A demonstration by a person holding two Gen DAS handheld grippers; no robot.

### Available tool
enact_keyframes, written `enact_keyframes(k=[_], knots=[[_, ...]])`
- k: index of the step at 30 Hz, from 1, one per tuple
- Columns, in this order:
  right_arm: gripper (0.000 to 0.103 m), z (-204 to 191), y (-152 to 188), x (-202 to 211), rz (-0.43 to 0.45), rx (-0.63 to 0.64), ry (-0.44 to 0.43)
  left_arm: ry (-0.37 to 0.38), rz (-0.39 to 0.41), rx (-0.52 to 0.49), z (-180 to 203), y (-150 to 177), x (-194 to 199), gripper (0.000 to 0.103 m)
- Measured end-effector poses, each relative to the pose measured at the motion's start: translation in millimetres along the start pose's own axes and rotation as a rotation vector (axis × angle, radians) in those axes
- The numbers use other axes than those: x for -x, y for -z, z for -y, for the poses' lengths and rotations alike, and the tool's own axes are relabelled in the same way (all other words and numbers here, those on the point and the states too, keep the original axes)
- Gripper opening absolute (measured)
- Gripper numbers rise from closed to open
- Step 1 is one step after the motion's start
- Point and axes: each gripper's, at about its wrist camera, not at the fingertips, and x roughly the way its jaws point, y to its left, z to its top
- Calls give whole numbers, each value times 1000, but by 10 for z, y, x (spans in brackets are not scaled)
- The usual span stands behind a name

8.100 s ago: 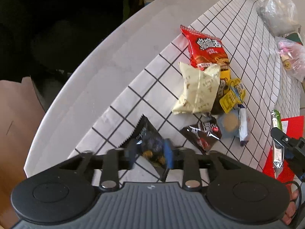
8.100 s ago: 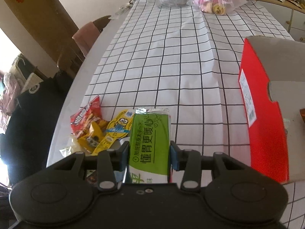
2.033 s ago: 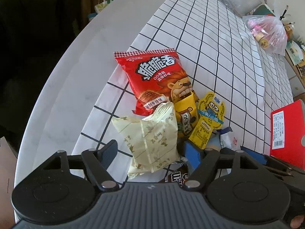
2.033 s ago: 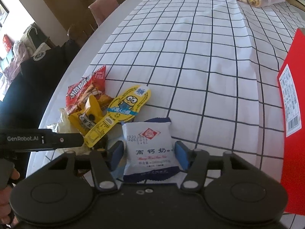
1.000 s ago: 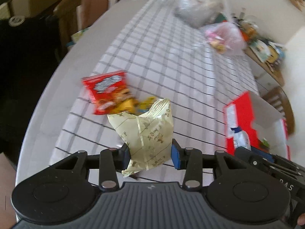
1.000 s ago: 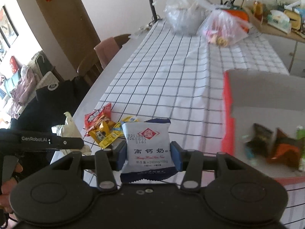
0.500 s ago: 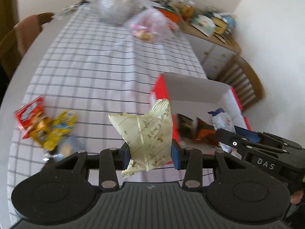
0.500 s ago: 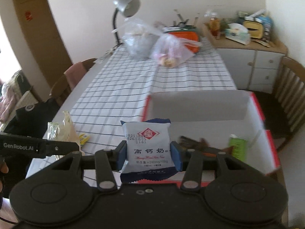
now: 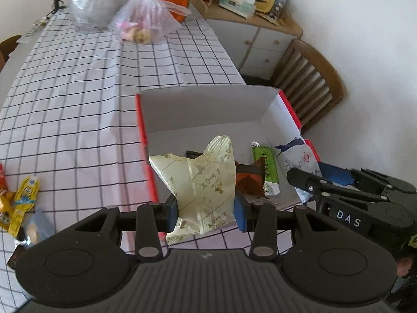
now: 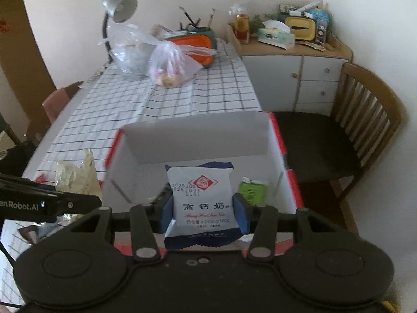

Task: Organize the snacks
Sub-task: 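Carry the milk packet and pastry bag over the red box with both tools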

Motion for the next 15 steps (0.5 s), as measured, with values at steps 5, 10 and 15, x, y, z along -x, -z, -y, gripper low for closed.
enact_keyframes(k=[5, 10, 15], knots=[[47, 128, 11, -247, -46, 15, 48, -25, -34, -19, 118, -117, -300, 41], [47, 158, 30, -482, -84, 27, 70, -47, -70, -23, 145, -227, -614, 41], [47, 130, 15, -678, -111, 41, 74, -81, -108, -22, 152, -291, -898, 41]])
